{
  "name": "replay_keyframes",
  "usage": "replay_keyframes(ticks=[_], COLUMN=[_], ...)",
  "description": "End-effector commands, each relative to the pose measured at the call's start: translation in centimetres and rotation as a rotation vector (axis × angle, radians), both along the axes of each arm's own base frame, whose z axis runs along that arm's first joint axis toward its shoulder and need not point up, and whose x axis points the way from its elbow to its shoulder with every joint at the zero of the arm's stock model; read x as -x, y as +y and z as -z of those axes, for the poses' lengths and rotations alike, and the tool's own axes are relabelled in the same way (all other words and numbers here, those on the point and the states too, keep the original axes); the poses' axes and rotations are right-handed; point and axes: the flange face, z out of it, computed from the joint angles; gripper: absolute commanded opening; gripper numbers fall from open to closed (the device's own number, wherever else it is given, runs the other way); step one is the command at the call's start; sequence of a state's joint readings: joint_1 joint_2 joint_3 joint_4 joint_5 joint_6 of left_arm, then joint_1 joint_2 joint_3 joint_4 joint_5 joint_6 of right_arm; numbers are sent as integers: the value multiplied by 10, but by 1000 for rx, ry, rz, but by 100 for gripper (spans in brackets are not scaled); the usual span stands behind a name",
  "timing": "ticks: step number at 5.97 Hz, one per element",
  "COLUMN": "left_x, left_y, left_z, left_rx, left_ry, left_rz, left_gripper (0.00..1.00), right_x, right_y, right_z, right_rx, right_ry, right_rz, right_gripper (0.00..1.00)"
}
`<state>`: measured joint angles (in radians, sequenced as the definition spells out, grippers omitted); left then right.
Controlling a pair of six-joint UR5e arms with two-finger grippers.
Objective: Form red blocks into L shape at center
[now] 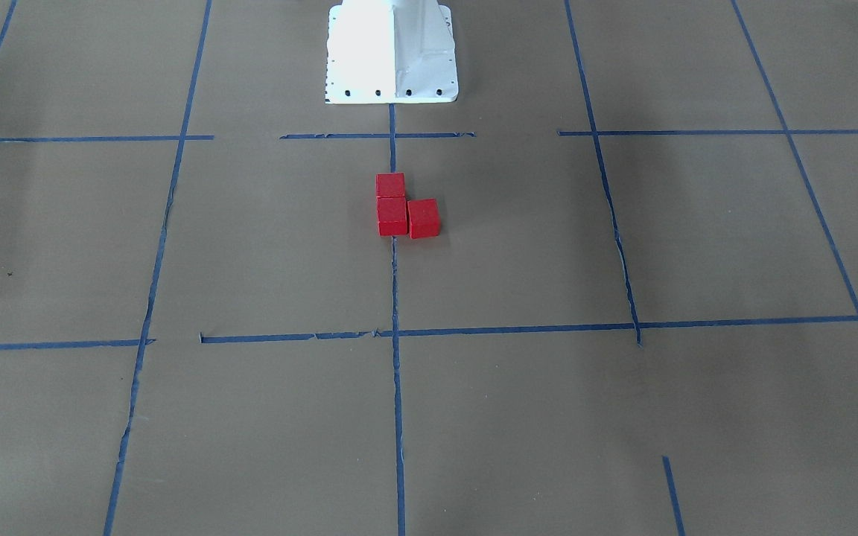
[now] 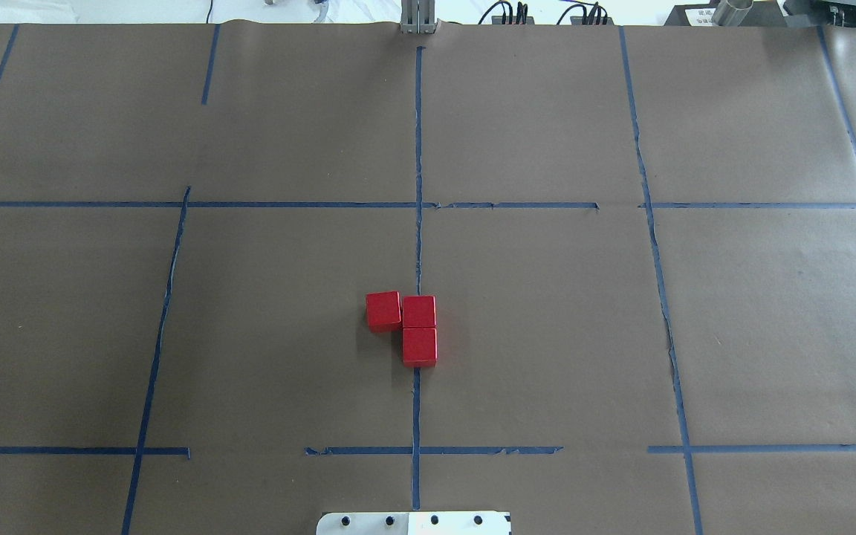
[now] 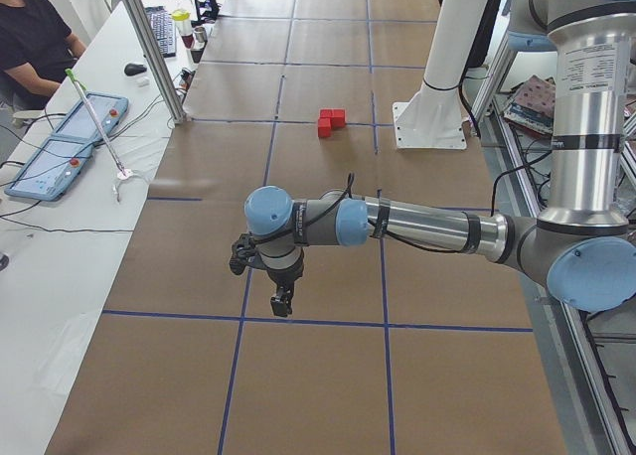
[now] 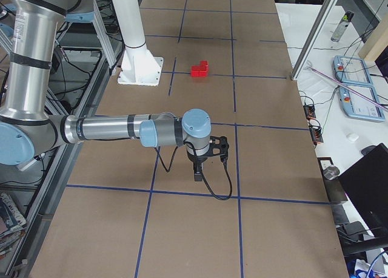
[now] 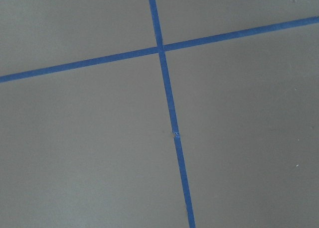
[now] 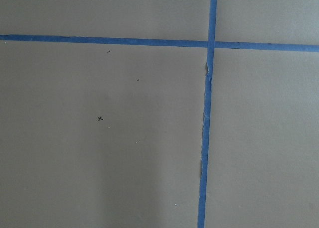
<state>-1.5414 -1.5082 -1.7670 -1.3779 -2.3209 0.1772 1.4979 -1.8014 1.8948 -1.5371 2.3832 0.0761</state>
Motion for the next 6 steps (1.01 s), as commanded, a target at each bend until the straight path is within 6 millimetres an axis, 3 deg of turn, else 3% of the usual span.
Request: replay_keyframes(ticks=[1, 2, 4, 6], left_x=[3, 2, -1, -7], left_y=[4, -1, 1, 23], left_z=[-1, 5, -3, -8], left_rx=[10, -13, 8, 48], left_ry=[3, 4, 41, 149], left_rz=[5, 3, 5, 18], left_gripper=[100, 100, 100, 100], right_x=[13, 14, 15, 16], right_y=[-5, -3, -4, -11], right_z=[1, -2, -4, -13], right_rx=[-16, -5, 7, 30], right_ry=[49, 39, 21, 18], right_rz=[34, 35, 37, 28], right_gripper=[100, 100, 100, 100])
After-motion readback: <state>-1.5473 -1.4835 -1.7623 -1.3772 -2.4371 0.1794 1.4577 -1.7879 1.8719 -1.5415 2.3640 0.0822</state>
